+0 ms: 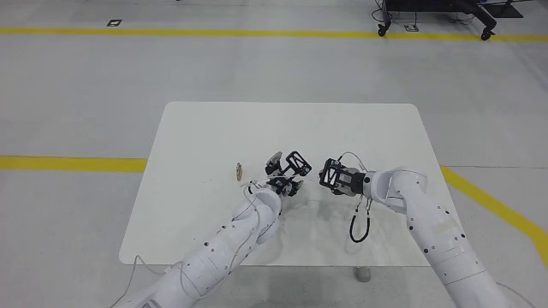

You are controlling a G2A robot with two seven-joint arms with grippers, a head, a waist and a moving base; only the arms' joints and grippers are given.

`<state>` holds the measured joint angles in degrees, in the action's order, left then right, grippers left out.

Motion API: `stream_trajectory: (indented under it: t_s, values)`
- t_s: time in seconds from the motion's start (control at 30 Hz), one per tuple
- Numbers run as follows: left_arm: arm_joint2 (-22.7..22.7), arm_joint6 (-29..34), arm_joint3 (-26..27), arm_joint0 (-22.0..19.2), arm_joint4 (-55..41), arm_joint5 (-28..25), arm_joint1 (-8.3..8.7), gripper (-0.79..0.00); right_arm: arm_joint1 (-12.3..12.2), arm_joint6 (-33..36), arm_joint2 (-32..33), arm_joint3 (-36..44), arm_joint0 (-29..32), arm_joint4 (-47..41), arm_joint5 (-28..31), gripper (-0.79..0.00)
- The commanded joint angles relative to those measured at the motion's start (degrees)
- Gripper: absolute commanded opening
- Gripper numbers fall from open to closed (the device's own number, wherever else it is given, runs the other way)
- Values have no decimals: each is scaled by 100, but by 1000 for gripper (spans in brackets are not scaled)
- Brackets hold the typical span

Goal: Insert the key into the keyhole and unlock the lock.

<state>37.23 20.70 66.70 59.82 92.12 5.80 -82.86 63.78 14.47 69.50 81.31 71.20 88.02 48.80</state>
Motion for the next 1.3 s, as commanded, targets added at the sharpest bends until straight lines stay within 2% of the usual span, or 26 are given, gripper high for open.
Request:
stream_trajectory:
  t_s: [0.0,0.07,0.17,0.27,0.37,0.53,0.67,0.83,0.93,1.17,1.27]
  values:
    - [4,-3,-32,8,-5,13,-23,0,0,0,0,0,0,0,0,-785]
    - [69,-49,32,-9,-23,37,-34,0,0,0,0,0,0,0,0,-785]
    - [206,-49,469,19,58,51,-12,0,0,0,0,0,0,0,0,-785]
    - [563,104,1100,92,252,121,83,0,0,0,0,0,0,0,0,-785]
    - [1184,283,2011,356,562,-2,271,0,0,0,0,0,0,0,0,-785]
    - [2597,494,3825,1453,1352,-502,658,0,0,0,0,0,0,0,0,-785]
    - [3732,211,4758,2640,1722,-764,876,0,0,0,0,0,0,0,0,-785]
    - [3732,211,4758,2640,1722,-764,876,0,0,0,0,0,0,0,0,-785]
    - [3732,211,4758,2640,1722,-764,876,0,61,-345,-30,-162,-15,-800,-110,-785]
    - [3732,211,4758,2640,1722,-764,876,0,273,-265,-194,-809,-489,-3253,-524,-785]
    - [3732,211,4758,2640,1722,-764,876,0,298,-273,-170,-818,-525,-3674,-686,-785]
